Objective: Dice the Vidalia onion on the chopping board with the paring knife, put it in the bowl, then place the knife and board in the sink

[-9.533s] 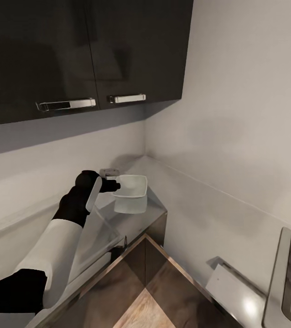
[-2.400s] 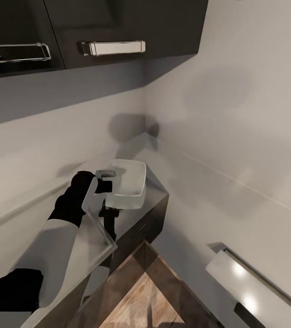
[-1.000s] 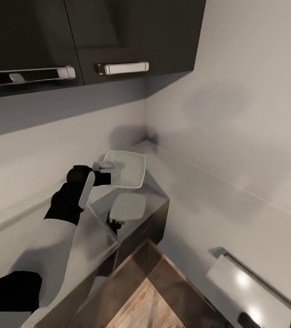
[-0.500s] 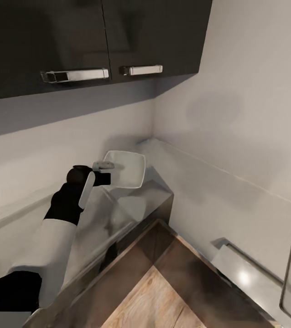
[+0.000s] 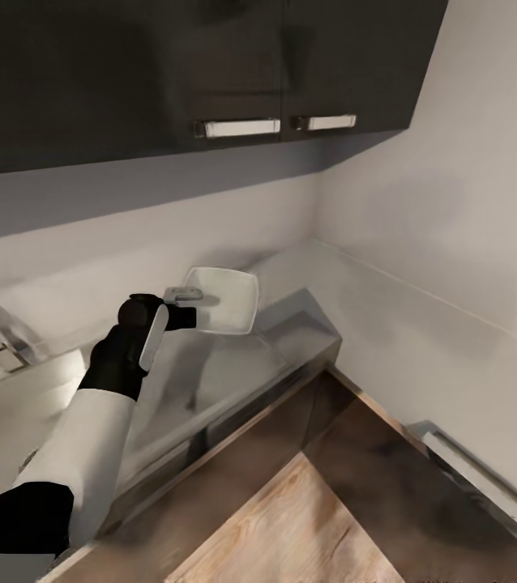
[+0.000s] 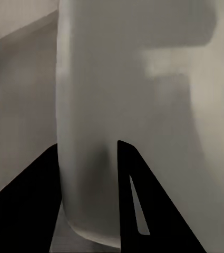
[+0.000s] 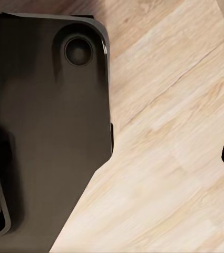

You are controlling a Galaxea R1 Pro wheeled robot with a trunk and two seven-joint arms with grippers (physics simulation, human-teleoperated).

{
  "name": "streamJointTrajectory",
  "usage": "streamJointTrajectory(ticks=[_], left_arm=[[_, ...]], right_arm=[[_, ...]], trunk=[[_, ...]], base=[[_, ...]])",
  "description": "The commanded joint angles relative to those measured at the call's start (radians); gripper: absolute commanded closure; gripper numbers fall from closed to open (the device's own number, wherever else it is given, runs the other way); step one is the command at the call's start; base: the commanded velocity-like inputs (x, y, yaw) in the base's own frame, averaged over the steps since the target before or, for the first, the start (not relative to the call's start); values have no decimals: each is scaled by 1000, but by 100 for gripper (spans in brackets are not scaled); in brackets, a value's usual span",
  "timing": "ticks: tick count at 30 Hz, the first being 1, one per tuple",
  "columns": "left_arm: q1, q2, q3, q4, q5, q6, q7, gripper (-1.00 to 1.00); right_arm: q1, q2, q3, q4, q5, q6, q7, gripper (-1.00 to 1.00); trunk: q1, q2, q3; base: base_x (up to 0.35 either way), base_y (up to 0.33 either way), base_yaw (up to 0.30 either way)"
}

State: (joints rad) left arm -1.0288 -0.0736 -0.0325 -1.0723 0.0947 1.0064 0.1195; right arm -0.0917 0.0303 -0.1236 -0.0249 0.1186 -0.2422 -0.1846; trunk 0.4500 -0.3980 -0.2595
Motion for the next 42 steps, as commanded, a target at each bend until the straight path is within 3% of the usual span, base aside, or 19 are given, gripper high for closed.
streamJointTrajectory(ticks=[1, 42], left_arm=[[-1, 0, -1, 0, 11, 3, 9, 100], [0, -2, -1, 25, 13, 3, 9, 100]], right_arm=[[0, 0, -8, 0, 10, -2, -4, -100], [0, -1, -8, 0, 10, -3, -4, -100]], trunk=[[0, -2, -2], [0, -2, -2]], base=[[-283, 157, 283], [-283, 152, 267]])
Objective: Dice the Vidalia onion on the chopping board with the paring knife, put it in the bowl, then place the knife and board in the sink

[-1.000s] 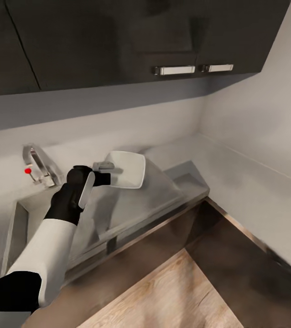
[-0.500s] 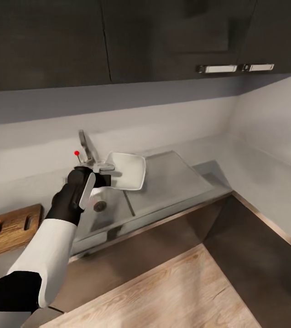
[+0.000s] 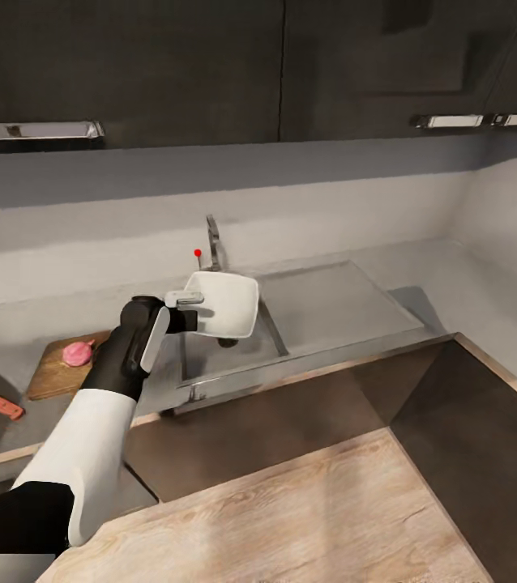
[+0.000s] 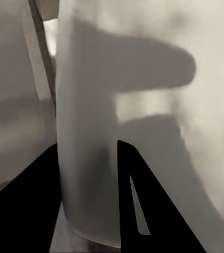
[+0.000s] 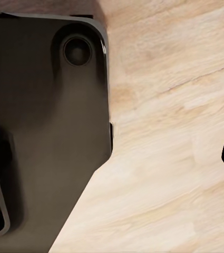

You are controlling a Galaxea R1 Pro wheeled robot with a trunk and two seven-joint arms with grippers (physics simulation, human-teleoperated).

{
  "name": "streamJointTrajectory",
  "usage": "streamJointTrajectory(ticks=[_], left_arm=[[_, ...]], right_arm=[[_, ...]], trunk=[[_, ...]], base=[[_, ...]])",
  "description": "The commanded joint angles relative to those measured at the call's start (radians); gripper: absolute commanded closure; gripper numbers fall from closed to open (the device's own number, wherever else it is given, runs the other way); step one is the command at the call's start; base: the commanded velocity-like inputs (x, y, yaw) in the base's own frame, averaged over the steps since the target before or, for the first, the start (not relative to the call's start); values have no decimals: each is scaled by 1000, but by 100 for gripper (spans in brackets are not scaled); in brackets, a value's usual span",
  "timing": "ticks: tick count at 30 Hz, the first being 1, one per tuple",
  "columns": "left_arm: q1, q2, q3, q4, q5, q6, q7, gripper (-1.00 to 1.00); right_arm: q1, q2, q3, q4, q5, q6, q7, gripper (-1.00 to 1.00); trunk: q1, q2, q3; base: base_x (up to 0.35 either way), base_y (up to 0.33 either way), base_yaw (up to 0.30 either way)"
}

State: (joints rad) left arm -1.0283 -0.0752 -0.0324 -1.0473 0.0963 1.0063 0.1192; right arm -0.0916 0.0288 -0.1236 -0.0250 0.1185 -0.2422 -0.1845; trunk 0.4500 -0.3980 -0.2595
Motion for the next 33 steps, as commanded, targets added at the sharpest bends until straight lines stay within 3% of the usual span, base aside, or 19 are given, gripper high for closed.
streamJointTrajectory(ticks=[1, 13, 22, 24, 25, 27, 33], left_arm=[[-1, 0, -1, 0, 11, 3, 9, 100], [-1, 0, -1, -9, 11, 3, 9, 100], [-1, 1, 2, -12, 38, 3, 8, 100], [-1, 1, 14, -12, 47, 3, 8, 100], [-1, 2, 73, -9, 68, 3, 8, 100], [-1, 2, 119, -5, 86, 4, 7, 100], [-1, 11, 154, -10, 104, 5, 7, 100]], right_arm=[[0, 0, -8, 0, 10, -3, -4, -100], [0, 0, -9, 0, 11, -3, -4, -100], [0, 0, -8, 0, 10, -2, -4, -100], [0, 0, -8, 0, 10, -3, -4, -100], [0, 0, -8, 0, 10, -3, -4, -100], [0, 0, -9, 0, 10, -3, -4, -100], [0, 1, -9, -1, 10, -3, -4, -100]], trunk=[[0, -2, -2], [0, -2, -2], [0, -2, -2], [0, -2, -2], [0, -2, -2], [0, -2, -2], [0, -2, -2]], base=[[-280, 179, 233], [-186, 233, 236], [-7, 294, 21], [0, 300, 1], [0, 301, 0], [0, 301, 0], [0, 268, 0]])
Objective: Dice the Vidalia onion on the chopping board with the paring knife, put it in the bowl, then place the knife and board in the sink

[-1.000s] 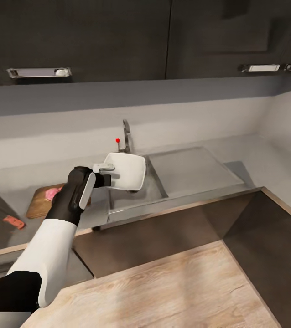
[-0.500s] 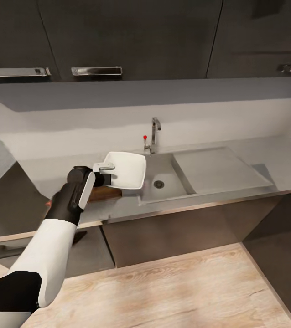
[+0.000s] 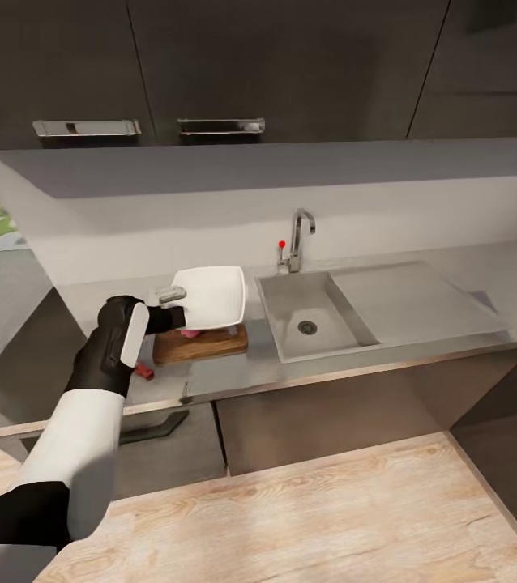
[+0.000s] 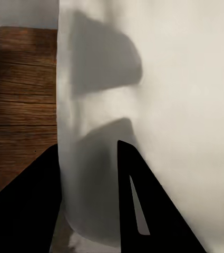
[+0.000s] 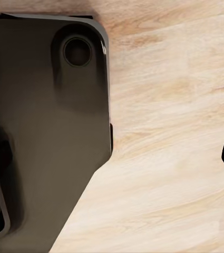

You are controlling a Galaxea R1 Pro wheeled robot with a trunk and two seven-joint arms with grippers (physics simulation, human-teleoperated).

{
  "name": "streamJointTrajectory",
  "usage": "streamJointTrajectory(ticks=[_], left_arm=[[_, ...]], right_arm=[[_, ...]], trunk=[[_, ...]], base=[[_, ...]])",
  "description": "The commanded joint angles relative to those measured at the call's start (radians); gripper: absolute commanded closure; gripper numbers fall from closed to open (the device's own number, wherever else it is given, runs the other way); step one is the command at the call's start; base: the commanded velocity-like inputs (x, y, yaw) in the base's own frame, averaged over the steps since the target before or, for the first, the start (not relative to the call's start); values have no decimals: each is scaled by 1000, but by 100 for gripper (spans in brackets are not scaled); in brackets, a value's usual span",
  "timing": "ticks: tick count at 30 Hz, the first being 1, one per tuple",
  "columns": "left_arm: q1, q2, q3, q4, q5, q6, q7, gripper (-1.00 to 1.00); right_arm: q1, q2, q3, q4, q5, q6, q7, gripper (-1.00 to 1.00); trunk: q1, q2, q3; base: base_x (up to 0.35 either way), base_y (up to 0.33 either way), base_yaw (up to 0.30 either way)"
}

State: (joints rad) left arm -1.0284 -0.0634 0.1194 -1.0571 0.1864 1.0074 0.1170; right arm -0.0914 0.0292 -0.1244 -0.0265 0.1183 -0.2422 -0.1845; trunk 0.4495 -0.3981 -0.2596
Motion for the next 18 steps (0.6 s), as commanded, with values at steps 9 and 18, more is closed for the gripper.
streamJointTrajectory(ticks=[9, 18], left_arm=[[-1, 3, 21, -33, 10, 2, 11, 100], [-1, 4, 22, -38, 7, 2, 12, 100]], right_arm=[[-1, 1, -8, -1, 11, -3, -4, -100], [-1, 1, -8, -1, 11, -3, -4, -100]], trunk=[[1, -2, -2], [1, -2, -2]], base=[[0, 46, 0], [0, 1, 81]])
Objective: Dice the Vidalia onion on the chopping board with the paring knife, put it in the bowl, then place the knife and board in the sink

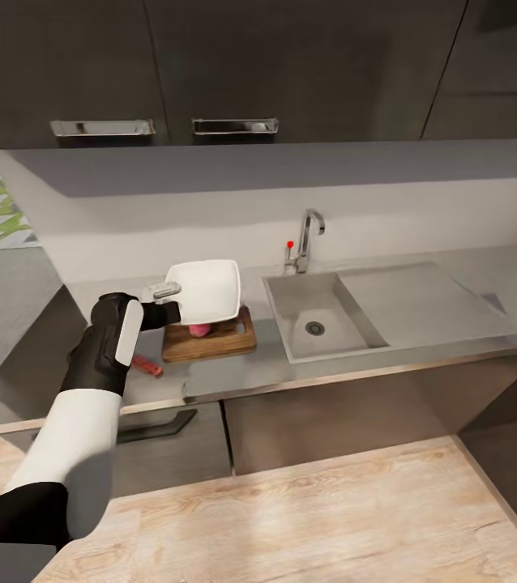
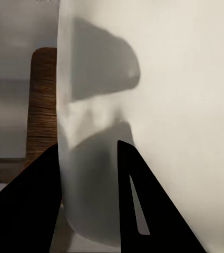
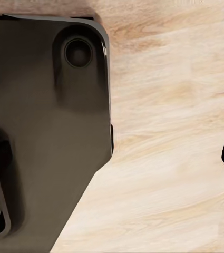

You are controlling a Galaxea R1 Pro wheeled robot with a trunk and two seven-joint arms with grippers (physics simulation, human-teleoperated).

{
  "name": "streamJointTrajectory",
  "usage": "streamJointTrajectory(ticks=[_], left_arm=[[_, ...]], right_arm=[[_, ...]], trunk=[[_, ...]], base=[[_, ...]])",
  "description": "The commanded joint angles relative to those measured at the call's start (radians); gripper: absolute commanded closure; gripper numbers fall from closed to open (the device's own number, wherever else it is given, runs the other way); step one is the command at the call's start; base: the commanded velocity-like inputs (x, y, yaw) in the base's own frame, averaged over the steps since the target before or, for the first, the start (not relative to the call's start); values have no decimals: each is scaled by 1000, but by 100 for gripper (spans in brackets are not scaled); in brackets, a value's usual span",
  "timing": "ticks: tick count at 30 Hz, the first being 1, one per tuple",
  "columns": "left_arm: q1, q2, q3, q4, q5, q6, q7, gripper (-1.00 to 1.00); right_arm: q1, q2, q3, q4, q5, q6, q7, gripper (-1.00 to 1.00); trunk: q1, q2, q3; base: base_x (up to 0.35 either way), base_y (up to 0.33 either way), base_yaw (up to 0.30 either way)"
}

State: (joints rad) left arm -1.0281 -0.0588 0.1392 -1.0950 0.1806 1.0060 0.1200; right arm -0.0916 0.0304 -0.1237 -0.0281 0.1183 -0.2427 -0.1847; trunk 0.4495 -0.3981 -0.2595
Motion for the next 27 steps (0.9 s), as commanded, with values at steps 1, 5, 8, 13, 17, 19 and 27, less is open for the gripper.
streamJointTrajectory(ticks=[1, 5, 8, 13, 17, 19, 27], left_arm=[[-1, -1, 2, 1, 13, 3, 9, 100], [-1, -1, 2, 2, 13, 2, 9, 100], [-1, -1, 2, 4, 12, 2, 9, 100], [-1, -1, 2, 9, 12, 2, 9, 100], [-1, -1, 2, 17, 12, 1, 10, 100], [-1, -1, 2, 24, 12, 1, 10, 100], [-1, -1, 2, 43, 11, 0, 10, 100]], right_arm=[[0, 0, -8, 0, 11, -3, -3, -100], [0, 0, -8, 0, 11, -3, -3, -100], [0, 0, -8, 0, 11, -3, -3, -100], [0, 0, -8, 0, 11, -3, -3, -100], [0, 0, -8, 0, 11, -3, -3, -100], [0, 0, -8, 0, 11, -3, -3, -100], [0, 0, -8, 0, 11, -3, -2, -100]], trunk=[[1, -2, -2], [1, -2, -2], [1, -2, -2], [1, -2, -2], [1, -2, -2], [1, -2, -2], [1, -2, -2]], base=[[0, 0, 254], [0, 0, 266], [0, 0, 273], [0, 0, 275], [0, 0, 274], [0, 0, 248], [4, 11, 103]])
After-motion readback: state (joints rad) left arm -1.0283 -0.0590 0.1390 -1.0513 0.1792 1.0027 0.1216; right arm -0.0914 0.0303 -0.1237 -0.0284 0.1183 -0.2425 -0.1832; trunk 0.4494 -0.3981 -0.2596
